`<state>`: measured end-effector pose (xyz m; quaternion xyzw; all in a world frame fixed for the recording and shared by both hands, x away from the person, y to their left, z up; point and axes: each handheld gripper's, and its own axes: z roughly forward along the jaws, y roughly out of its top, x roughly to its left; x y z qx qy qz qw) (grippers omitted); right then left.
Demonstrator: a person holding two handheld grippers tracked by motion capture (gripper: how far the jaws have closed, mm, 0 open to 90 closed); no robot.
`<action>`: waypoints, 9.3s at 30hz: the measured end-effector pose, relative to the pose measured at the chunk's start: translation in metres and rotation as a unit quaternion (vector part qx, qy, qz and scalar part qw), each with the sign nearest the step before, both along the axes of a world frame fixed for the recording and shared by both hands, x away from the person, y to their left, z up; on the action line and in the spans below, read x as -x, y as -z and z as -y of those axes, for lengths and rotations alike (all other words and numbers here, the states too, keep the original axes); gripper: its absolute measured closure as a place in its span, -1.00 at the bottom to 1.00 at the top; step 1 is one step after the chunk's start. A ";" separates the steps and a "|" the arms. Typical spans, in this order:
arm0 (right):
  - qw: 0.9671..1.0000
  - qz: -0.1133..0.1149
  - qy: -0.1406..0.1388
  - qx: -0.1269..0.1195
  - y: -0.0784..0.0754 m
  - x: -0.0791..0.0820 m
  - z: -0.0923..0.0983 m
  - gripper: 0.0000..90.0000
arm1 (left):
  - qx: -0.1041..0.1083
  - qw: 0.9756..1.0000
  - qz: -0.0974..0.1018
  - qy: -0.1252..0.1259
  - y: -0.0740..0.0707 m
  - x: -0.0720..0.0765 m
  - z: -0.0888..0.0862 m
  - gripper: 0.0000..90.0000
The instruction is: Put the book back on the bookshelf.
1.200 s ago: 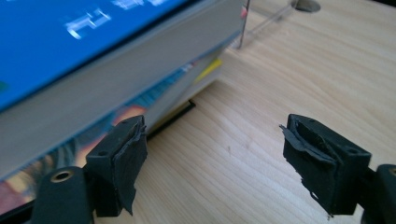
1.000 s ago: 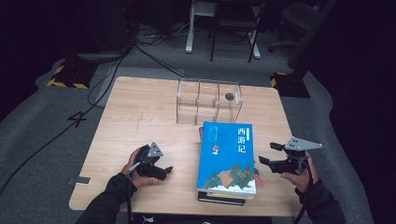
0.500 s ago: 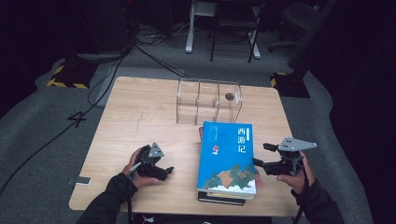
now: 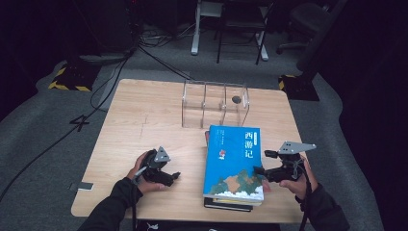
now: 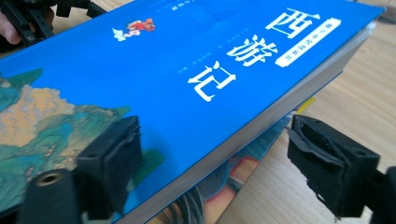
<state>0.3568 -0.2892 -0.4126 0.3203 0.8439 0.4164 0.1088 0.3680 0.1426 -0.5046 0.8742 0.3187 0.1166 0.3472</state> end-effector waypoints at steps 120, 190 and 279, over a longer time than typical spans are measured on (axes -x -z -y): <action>0.956 0.244 -0.116 -0.117 -0.078 -0.016 -0.045 0.71 | 0.176 0.967 0.169 0.074 -0.166 -0.055 0.070 1.00; 0.932 0.310 -0.138 -0.125 -0.069 0.071 -0.018 0.67 | 0.176 0.966 0.100 0.161 -0.076 0.051 0.108 -0.05; 0.972 0.195 -0.086 -0.097 -0.019 0.030 -0.020 -0.48 | 0.242 0.934 0.171 0.198 -0.162 0.039 0.113 0.28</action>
